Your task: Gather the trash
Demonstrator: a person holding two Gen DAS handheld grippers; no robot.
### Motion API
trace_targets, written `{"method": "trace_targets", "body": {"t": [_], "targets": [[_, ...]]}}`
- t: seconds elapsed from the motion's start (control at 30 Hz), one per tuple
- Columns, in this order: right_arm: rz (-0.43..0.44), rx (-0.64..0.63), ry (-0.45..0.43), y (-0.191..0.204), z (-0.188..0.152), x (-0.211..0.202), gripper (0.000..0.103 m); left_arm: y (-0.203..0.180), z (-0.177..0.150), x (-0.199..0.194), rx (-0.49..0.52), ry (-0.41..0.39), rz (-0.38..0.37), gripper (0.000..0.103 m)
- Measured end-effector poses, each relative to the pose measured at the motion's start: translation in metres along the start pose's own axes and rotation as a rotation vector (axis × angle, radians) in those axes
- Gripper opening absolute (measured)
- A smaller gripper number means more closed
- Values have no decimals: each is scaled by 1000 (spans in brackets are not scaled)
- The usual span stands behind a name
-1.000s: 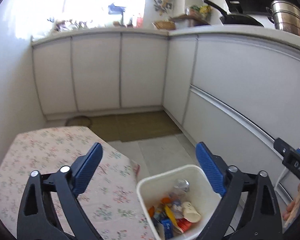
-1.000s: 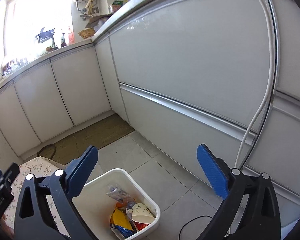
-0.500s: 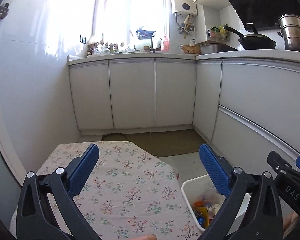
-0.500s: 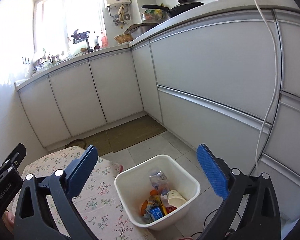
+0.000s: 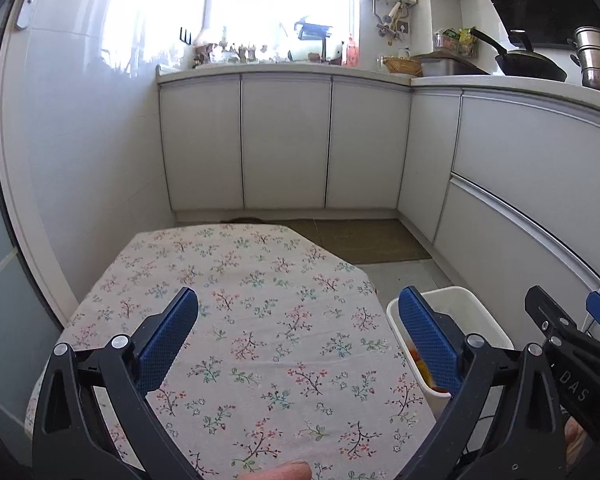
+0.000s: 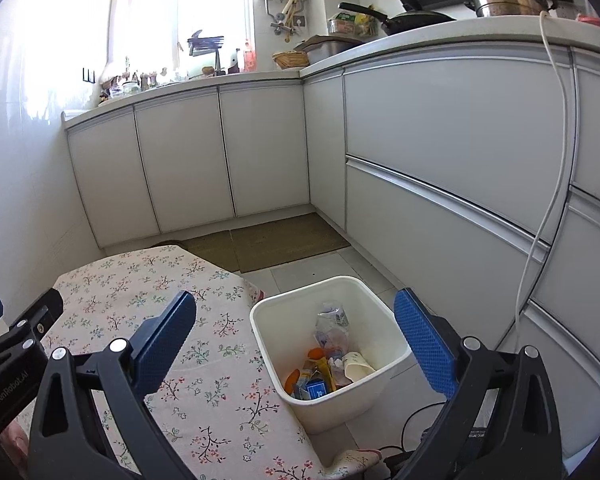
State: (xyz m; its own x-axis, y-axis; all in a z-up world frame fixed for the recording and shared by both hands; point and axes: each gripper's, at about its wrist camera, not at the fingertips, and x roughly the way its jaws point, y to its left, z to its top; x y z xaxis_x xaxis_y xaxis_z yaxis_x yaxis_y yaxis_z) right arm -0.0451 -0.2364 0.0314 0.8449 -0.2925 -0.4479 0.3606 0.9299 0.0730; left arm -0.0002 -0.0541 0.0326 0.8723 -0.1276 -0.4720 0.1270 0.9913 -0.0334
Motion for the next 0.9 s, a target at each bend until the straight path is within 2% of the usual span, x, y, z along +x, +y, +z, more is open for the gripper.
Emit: {"method": "trace_targets", "body": {"t": [0.1,0.17,0.4,0.9], "targets": [[-16,-18,-11,2,-2,1,96,0,-3,12,-6,55,-6,96],[-26,-14,-12,0,-2,3,96,0,-5,13,3,56,9,96],[-30,-25,28,-1,-6,14,96,-3,-6,11,2,65,-10,96],[-27,-26,41,-2,-7,17,96,-7,-7,16,-3,87,-21,96]]}}
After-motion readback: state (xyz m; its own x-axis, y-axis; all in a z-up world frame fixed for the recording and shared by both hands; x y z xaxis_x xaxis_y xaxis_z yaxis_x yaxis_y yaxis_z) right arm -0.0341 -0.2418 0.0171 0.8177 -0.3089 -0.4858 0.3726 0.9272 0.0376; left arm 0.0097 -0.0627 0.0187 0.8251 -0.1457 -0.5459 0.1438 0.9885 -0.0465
